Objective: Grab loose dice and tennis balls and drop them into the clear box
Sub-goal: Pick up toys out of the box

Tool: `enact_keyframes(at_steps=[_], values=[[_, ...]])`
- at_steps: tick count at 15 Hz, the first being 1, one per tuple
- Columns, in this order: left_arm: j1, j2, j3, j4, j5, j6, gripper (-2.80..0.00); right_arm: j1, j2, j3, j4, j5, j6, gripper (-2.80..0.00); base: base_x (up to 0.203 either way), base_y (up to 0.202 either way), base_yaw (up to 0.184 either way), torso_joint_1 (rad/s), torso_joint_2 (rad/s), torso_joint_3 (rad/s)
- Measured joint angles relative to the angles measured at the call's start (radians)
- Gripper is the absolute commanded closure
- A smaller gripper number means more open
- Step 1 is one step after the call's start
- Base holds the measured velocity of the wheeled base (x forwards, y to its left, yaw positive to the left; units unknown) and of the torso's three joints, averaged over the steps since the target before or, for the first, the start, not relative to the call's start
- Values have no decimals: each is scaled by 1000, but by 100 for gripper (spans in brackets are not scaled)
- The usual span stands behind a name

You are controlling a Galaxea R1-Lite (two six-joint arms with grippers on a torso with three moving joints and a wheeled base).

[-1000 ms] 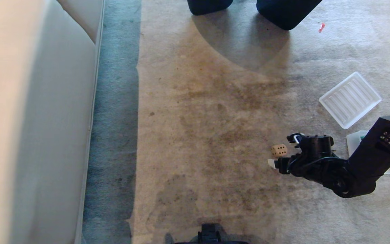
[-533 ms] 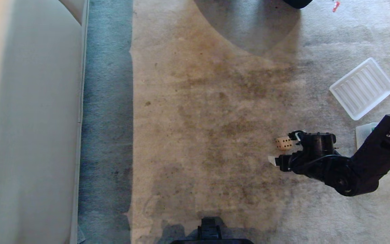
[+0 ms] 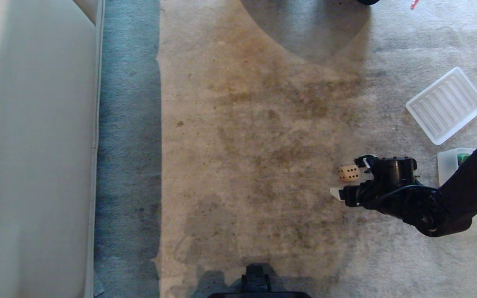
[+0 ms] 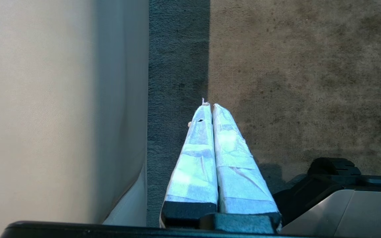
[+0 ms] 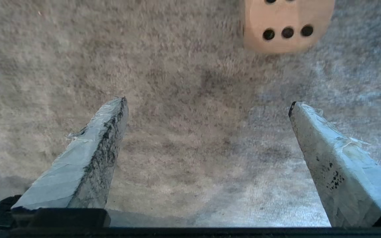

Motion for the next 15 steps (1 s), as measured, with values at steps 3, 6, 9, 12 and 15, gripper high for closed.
enact_keyframes(at_steps=[3,6,9,12,15], values=[[0,0,0,0,0,2,0,-3,-33,-1,38,-3,-20,-280,0,0,0,0,0,0],[0,0,0,0,0,2,0,-6,-62,-5,56,-5,-28,-280,0,0,0,0,0,0],[0,0,0,0,0,1,0,-17,-51,-40,59,-75,-92,-280,0,0,0,0,0,0],[0,0,0,0,0,2,0,-29,-23,-79,58,-155,-164,-280,0,0,0,0,0,0],[0,0,0,0,0,2,0,-47,14,-105,29,-163,-210,-280,0,0,0,0,0,0]])
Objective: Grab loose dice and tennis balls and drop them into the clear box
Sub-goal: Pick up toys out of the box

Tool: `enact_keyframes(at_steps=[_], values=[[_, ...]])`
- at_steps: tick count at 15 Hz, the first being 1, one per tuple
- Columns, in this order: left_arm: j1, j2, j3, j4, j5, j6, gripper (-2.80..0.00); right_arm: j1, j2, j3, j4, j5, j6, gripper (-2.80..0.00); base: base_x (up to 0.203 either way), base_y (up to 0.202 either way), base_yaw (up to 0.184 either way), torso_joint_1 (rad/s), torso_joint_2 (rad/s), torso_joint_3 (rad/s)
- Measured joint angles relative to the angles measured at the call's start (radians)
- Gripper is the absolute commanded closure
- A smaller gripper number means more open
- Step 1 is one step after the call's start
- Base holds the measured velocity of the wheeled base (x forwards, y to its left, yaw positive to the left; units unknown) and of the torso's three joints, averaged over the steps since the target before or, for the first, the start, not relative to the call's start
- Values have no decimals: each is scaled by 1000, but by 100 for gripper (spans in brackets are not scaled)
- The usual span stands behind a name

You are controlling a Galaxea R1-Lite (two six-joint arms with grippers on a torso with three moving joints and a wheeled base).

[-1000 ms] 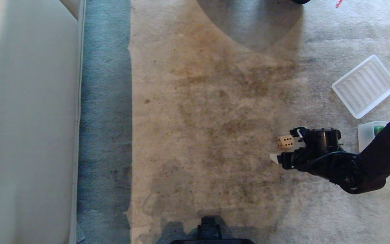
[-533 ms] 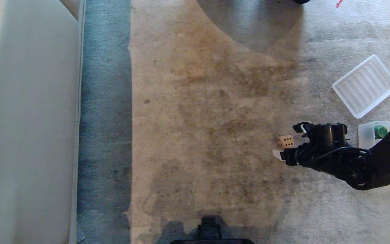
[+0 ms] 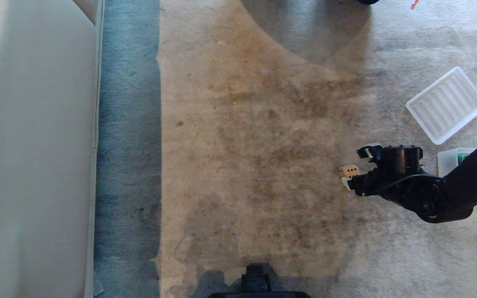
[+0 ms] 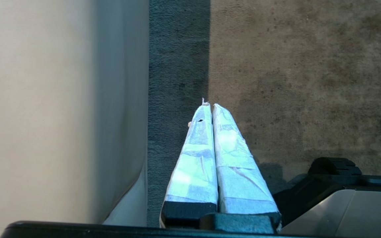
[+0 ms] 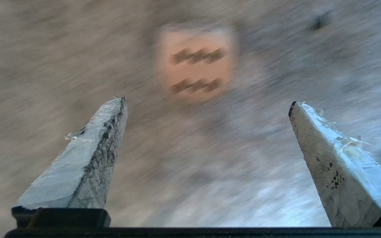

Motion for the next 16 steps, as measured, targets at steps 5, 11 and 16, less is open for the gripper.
enact_keyframes(at_steps=[5,11,16], values=[[0,0,0,0,0,0,0,-25,129,-66,-37,46,-26,-280,0,0,0,0,0,0],[0,0,0,0,0,0,0,-27,158,-72,-38,46,-25,-280,0,0,0,0,0,0],[0,0,0,0,1,0,0,-27,161,-72,-38,46,-25,-280,0,0,0,0,0,0]])
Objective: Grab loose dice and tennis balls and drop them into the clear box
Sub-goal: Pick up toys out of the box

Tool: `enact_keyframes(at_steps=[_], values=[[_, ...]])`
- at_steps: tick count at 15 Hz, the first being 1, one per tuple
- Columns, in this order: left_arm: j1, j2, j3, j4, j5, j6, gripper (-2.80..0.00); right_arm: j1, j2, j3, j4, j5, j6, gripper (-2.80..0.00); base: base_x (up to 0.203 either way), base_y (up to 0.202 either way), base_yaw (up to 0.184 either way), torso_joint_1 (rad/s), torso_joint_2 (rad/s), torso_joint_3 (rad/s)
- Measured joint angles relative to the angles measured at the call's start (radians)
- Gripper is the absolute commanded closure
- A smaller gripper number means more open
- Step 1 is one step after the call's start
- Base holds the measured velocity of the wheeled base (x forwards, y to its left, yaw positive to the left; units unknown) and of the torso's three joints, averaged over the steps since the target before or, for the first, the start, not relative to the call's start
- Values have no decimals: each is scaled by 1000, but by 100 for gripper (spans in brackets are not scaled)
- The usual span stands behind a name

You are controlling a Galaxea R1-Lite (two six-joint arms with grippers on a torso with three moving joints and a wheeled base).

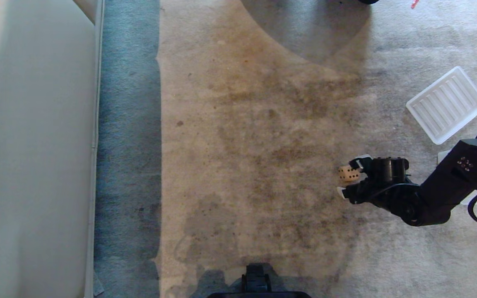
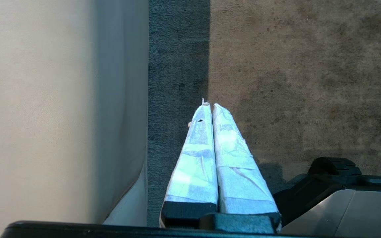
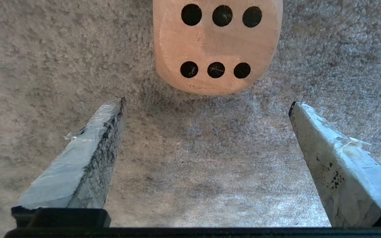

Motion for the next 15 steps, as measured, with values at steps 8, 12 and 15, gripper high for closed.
enact_keyframes(at_steps=[8,12,15], values=[[0,0,0,0,-1,-1,0,7,104,-164,-136,134,120,-280,0,0,0,0,0,0],[0,0,0,0,-1,-1,0,7,113,-167,-136,134,121,-280,0,0,0,0,0,0],[0,0,0,0,-1,-1,0,8,115,-167,-137,134,120,-280,0,0,0,0,0,0]])
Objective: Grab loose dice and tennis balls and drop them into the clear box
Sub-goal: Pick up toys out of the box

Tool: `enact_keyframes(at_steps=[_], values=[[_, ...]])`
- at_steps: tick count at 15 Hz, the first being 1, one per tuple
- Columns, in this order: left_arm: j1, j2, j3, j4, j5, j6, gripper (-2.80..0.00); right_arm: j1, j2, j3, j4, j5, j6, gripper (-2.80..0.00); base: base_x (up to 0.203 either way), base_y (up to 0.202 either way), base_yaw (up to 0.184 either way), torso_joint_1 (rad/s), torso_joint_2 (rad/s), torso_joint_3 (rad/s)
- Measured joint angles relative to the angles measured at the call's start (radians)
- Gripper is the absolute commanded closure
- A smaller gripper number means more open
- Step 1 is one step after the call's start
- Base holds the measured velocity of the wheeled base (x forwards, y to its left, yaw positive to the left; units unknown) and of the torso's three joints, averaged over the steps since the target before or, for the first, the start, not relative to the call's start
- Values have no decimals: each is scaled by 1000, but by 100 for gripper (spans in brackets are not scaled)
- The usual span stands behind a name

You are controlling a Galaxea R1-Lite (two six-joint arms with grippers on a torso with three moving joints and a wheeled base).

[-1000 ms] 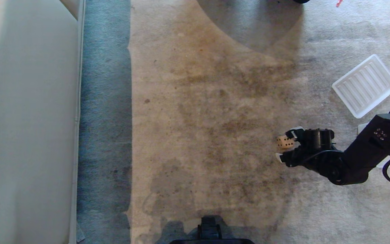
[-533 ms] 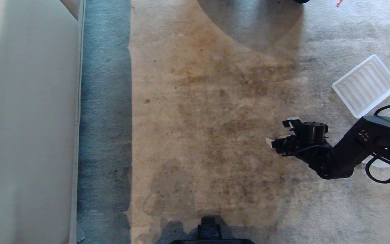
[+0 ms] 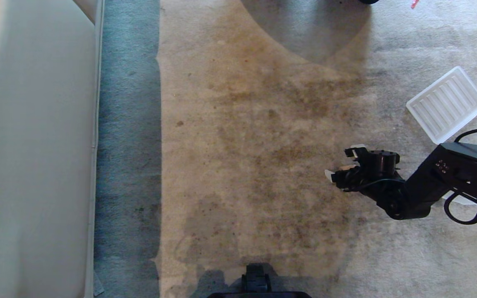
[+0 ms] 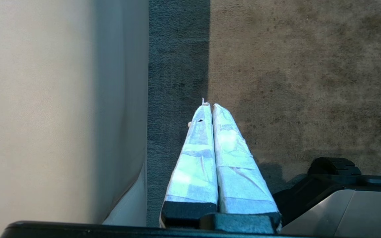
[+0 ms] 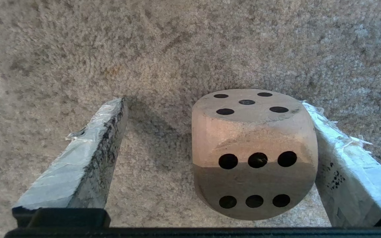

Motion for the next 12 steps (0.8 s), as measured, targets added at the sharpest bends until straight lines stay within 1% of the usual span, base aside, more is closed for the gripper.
enact_keyframes(at_steps=[9,12], values=[[0,0,0,0,0,0,0,0,0,0,1,1,-1,-280,0,0,0,0,0,0],[0,0,0,0,0,1,0,-5,-31,-27,37,15,-52,-280,0,0,0,0,0,0]])
